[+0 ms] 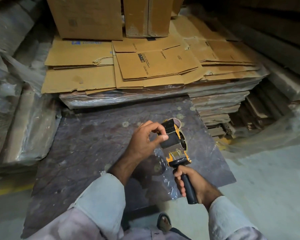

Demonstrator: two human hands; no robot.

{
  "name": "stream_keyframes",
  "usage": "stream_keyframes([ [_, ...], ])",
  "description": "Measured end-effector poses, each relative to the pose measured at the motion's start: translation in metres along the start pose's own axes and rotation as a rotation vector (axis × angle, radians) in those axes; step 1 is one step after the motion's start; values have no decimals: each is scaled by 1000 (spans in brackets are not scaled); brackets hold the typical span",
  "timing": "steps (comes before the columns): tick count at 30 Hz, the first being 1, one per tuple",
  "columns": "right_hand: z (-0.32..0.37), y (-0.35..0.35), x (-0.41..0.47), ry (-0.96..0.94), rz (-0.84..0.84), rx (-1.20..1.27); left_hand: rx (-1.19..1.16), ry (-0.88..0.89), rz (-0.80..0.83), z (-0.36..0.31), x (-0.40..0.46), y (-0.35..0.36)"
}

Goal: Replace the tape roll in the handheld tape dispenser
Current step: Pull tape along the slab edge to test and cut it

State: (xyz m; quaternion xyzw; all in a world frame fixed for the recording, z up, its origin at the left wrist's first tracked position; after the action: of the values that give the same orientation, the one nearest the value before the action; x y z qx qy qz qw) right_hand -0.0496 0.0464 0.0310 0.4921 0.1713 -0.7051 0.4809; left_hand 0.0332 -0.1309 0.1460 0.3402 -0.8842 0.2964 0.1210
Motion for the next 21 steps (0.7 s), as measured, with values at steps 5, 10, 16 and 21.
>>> stream_keyframes([
  [5, 5, -29, 2, 32, -44, -87, -120, -114, 28, 19, 19, 14],
  [10, 8, -58, 0, -47, -183, -231, -400, -383, 105, 49, 10, 40],
  [16, 9, -95, 4, -167, -381, -362, -431, -757, 118, 78, -12, 81],
  [21, -2, -114, 8, -124, -369, -303, -572, -832, 62, 94, -20, 93],
])
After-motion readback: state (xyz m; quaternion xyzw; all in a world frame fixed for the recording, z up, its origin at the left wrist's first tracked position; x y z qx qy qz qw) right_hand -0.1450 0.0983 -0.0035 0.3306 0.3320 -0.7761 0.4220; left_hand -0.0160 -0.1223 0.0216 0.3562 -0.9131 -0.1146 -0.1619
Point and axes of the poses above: each hand's wrist, its own x-axis towards the middle knuckle, its own y-axis out of the palm, z = x × y, the point moved 6 cm from there along x, towards the middle knuckle, and after that the axes turned 12 degrees about y, right-handed, at the moved point
